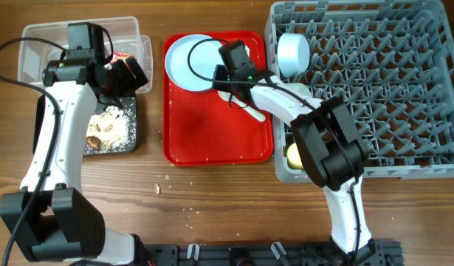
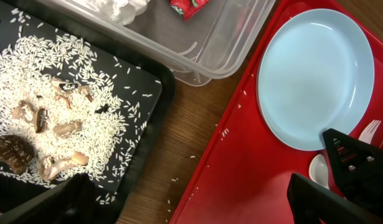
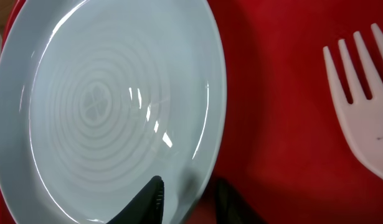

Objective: Sort waste into correct bins and load items into the dishwasher rack
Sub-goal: 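Carry the light-blue plate with the right gripper and stand it in the rack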

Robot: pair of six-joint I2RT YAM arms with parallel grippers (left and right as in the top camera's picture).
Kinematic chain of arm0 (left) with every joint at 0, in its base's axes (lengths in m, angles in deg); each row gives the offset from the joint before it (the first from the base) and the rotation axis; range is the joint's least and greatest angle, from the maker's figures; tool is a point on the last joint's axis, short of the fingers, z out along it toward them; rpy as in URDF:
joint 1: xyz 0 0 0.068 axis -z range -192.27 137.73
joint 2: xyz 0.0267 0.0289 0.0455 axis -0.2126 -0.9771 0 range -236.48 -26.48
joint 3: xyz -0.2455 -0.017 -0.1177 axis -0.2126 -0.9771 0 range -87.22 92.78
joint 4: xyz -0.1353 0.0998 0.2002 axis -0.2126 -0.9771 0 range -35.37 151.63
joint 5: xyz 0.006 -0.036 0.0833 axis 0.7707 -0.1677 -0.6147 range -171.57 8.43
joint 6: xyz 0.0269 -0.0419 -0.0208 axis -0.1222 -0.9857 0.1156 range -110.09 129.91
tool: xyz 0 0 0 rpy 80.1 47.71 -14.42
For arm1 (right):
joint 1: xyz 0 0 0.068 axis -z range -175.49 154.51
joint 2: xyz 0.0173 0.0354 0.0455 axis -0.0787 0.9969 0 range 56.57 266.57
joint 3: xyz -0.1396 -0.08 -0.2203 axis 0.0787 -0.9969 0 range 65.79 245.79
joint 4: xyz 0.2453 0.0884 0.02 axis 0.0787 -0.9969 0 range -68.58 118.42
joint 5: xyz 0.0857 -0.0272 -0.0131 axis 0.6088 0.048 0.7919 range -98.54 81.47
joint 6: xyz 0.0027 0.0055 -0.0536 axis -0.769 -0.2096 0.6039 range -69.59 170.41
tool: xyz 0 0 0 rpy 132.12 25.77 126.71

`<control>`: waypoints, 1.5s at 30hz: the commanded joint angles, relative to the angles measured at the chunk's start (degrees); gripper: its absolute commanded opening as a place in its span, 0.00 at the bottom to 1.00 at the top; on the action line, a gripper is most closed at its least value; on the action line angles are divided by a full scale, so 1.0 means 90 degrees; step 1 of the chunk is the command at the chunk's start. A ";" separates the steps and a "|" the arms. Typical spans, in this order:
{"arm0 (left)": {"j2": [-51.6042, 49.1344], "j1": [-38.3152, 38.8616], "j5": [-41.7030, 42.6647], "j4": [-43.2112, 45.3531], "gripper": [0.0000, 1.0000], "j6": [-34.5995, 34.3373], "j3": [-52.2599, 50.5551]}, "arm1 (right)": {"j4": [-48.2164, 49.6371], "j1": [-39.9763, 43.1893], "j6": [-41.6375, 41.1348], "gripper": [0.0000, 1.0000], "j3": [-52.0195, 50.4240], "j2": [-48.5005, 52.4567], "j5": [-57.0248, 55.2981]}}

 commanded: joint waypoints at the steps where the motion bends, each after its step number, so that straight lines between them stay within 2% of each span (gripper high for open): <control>1: 0.0005 -0.0029 -0.0036 0.0000 1.00 0.0005 0.0032 | -0.0109 -0.0010 -0.0027 0.25 0.0032 0.0255 0.0083; 2: 0.0005 -0.0029 -0.0036 0.0000 1.00 0.0005 0.0032 | -0.0102 -0.0010 0.0090 0.24 0.0034 0.0253 0.0155; 5: 0.0005 -0.0029 -0.0036 0.0000 1.00 0.0005 0.0032 | -0.0189 -0.0010 0.0333 0.04 0.0182 0.0240 0.0359; 11: 0.0005 -0.0029 -0.0036 0.0000 1.00 0.0005 0.0032 | -0.0920 0.0151 0.1073 0.04 0.0641 -0.0432 0.0068; 17: 0.0005 -0.0029 -0.0036 0.0000 1.00 0.0005 0.0032 | -0.1022 0.0520 0.1540 0.04 0.0639 -0.2171 -0.0707; 19: 0.0005 -0.0029 -0.0036 0.0000 1.00 0.0005 0.0032 | -0.1226 0.0731 0.1622 0.05 0.0639 -0.2902 -0.1450; 20: 0.0005 -0.0029 -0.0036 0.0000 1.00 0.0005 0.0032 | -0.1474 0.0957 0.1744 0.04 0.0639 -0.3504 -0.2385; 26: 0.0005 -0.0029 -0.0036 0.0000 1.00 0.0005 0.0032 | -0.2555 0.1591 0.3628 0.04 0.0639 -0.4767 -0.5625; 29: 0.0005 -0.0029 -0.0036 0.0000 1.00 0.0005 0.0032 | -0.2968 0.1751 0.4612 0.04 0.0537 -0.4702 -0.7106; 35: 0.0005 -0.0029 -0.0036 0.0000 1.00 0.0005 0.0032 | -0.2926 0.1902 0.5831 0.04 0.0357 -0.3871 -0.7128; 45: 0.0005 -0.0029 -0.0036 0.0000 1.00 0.0005 0.0032 | -0.2436 0.1902 0.5974 0.05 0.0357 -0.2591 -0.6878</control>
